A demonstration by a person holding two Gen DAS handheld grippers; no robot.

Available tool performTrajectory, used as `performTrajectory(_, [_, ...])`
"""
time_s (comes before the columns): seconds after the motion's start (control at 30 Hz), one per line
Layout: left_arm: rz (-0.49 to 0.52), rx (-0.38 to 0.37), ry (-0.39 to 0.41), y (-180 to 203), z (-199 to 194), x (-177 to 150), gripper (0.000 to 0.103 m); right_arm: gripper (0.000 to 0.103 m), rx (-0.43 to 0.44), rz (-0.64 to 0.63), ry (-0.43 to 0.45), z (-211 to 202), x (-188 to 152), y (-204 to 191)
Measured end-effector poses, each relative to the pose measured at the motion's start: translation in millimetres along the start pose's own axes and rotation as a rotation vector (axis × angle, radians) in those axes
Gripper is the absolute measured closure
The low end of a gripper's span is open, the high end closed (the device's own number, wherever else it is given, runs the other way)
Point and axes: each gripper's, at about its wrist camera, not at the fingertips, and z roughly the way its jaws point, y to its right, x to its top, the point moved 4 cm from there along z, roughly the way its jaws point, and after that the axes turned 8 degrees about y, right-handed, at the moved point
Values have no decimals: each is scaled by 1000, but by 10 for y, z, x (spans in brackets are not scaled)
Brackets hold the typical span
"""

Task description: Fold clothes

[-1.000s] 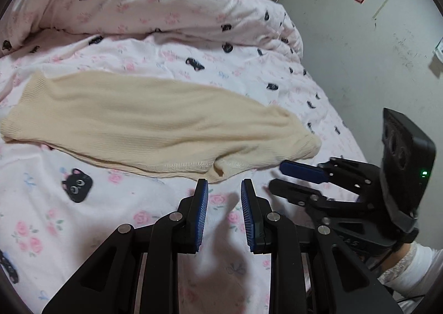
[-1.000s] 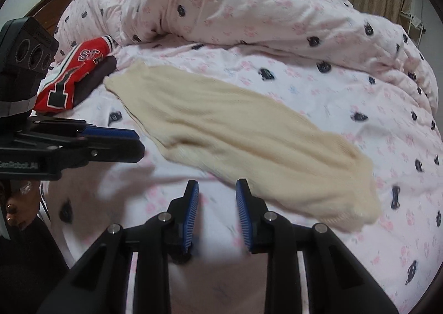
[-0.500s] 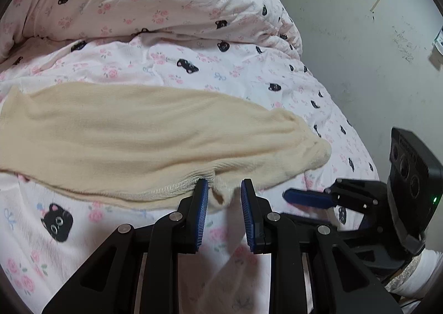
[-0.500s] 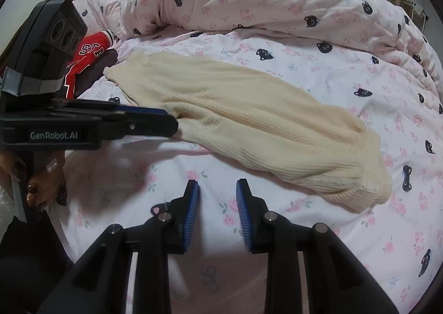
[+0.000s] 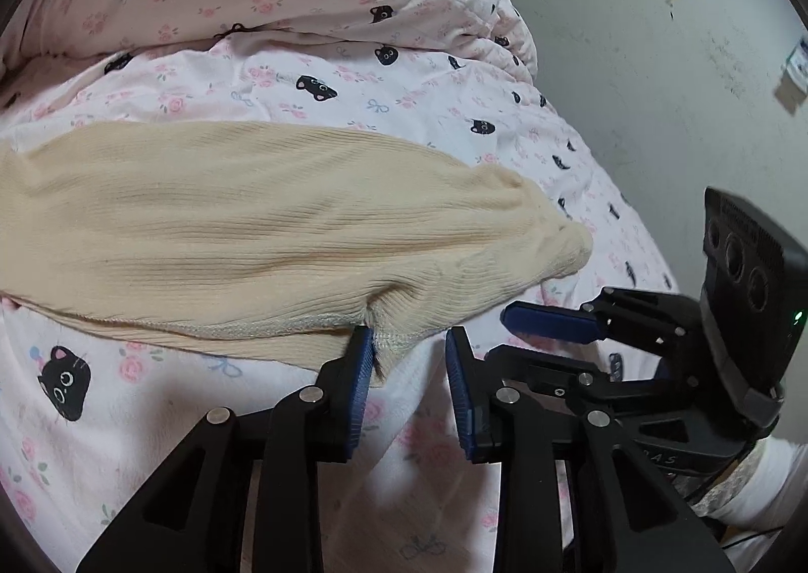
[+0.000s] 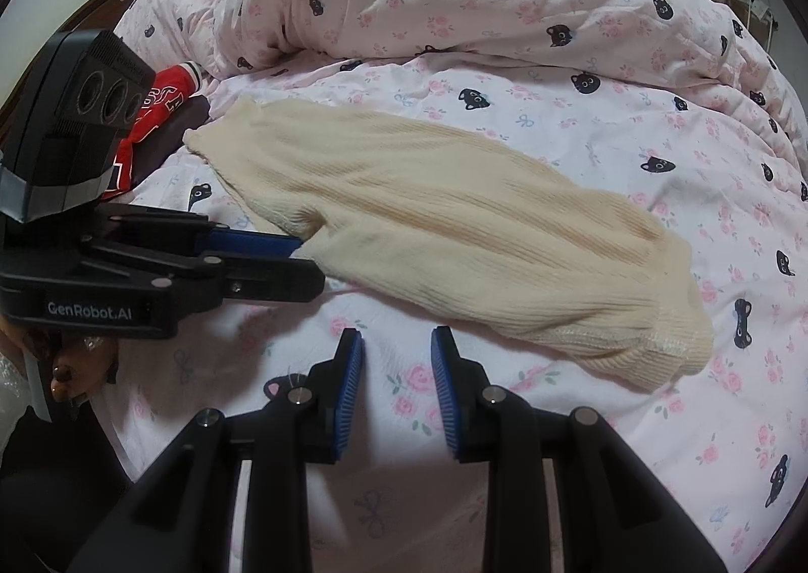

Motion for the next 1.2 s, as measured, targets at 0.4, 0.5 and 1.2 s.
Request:
performTrajectory(0.4, [4,-82,-45,130,-69,-83,77,73,-41,30,33,-156,50,161])
performTrajectory(0.5, [11,-91,-59,153,-82,-116,77,73,-61,28,45,-223,69,214])
performTrajectory(1.2, [-41,-19,41,-14,-114,215,74,64,-180,104,46,-599,-37,1013])
